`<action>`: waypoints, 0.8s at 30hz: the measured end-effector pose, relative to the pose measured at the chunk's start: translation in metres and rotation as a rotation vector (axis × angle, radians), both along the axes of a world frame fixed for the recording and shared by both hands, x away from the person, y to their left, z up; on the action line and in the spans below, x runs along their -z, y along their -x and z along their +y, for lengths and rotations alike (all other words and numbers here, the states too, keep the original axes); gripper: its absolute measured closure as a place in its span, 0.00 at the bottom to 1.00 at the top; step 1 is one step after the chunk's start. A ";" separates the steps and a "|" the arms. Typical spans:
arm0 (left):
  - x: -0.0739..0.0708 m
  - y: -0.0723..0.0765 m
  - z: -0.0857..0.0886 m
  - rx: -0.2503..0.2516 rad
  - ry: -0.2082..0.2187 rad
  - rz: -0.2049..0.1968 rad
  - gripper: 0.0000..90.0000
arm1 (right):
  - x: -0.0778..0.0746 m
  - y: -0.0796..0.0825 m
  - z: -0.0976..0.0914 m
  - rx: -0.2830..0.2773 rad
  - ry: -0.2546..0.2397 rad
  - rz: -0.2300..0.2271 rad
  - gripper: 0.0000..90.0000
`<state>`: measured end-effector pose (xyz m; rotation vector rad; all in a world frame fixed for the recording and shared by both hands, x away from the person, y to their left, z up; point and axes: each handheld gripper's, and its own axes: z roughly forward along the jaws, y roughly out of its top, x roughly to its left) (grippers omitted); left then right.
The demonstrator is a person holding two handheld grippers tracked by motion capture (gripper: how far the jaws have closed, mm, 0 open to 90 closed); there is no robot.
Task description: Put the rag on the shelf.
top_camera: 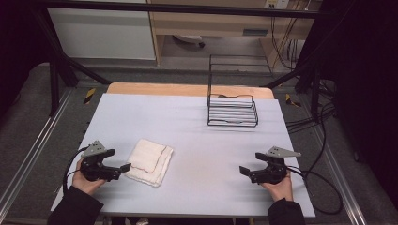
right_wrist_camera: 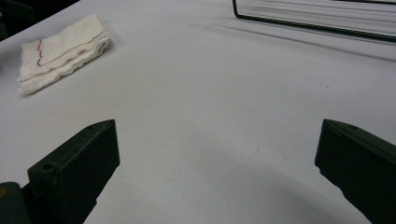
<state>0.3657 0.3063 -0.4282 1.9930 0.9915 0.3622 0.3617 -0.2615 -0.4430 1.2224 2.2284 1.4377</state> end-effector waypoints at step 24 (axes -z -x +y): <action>-0.011 -0.052 -0.025 -0.133 -0.044 0.081 0.24 | 0.002 0.000 0.002 0.005 0.018 0.009 0.01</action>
